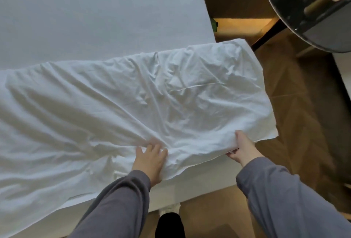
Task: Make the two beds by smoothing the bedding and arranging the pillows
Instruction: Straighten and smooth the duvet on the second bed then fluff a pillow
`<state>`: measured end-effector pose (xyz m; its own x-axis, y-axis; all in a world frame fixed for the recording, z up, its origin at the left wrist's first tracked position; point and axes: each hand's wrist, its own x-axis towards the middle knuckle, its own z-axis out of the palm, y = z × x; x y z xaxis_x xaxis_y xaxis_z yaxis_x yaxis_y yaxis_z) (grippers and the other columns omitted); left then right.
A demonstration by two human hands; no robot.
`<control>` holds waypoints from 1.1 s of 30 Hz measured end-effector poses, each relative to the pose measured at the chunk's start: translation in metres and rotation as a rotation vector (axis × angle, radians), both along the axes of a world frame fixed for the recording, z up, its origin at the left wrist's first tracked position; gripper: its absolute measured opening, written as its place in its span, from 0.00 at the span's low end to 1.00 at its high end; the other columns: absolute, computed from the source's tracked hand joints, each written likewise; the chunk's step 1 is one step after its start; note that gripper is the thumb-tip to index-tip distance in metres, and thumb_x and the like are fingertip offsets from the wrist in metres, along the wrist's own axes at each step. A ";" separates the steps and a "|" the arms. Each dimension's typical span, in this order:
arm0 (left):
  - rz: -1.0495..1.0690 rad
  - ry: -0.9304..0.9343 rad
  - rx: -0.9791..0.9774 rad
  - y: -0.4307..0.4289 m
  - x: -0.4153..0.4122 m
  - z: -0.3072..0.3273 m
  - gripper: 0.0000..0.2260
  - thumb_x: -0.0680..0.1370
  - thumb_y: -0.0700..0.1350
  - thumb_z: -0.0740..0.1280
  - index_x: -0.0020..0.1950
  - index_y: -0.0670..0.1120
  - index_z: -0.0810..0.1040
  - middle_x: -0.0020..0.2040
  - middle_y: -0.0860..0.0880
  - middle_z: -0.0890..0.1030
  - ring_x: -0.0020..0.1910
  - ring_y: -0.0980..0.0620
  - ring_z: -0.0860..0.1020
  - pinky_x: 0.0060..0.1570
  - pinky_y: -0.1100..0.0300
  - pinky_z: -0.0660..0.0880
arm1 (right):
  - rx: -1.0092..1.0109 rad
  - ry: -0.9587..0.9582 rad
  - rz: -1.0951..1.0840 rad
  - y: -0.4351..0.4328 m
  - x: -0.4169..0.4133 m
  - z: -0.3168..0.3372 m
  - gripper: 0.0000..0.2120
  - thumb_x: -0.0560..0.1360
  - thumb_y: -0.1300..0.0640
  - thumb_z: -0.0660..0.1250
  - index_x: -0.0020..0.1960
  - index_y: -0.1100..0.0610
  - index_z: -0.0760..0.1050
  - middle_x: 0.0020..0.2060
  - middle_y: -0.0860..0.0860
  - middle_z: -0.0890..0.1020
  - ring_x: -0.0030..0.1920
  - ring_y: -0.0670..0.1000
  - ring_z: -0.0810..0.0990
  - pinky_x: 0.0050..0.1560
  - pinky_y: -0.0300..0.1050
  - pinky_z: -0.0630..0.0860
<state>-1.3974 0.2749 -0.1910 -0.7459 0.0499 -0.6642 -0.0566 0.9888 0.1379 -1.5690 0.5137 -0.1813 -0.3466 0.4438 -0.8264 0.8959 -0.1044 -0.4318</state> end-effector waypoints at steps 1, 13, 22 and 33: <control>0.003 0.003 -0.015 0.001 -0.004 -0.004 0.27 0.74 0.48 0.66 0.71 0.50 0.60 0.67 0.47 0.65 0.66 0.44 0.66 0.59 0.45 0.65 | 0.020 -0.005 0.021 0.007 -0.006 -0.016 0.20 0.70 0.56 0.71 0.60 0.59 0.73 0.52 0.56 0.81 0.49 0.58 0.82 0.48 0.56 0.81; -0.006 -0.154 0.256 0.007 -0.021 -0.009 0.16 0.79 0.55 0.59 0.63 0.49 0.72 0.62 0.48 0.73 0.61 0.45 0.73 0.60 0.51 0.68 | 0.462 -0.452 1.195 0.024 0.009 0.006 0.17 0.82 0.55 0.58 0.65 0.63 0.74 0.61 0.61 0.77 0.61 0.61 0.77 0.60 0.53 0.76; 0.404 0.498 -0.207 -0.133 -0.072 -0.044 0.33 0.78 0.60 0.50 0.80 0.51 0.44 0.80 0.45 0.41 0.78 0.41 0.40 0.71 0.35 0.39 | 0.980 0.737 1.891 -0.181 -0.045 -0.037 0.32 0.76 0.38 0.49 0.78 0.44 0.49 0.79 0.51 0.49 0.78 0.61 0.45 0.66 0.77 0.46; 0.571 0.389 -0.480 -0.301 0.029 -0.128 0.31 0.80 0.64 0.41 0.80 0.52 0.47 0.80 0.48 0.45 0.79 0.49 0.41 0.72 0.36 0.38 | 1.170 0.525 1.817 -0.227 -0.053 -0.150 0.34 0.76 0.35 0.40 0.79 0.44 0.47 0.79 0.54 0.47 0.78 0.61 0.43 0.72 0.70 0.40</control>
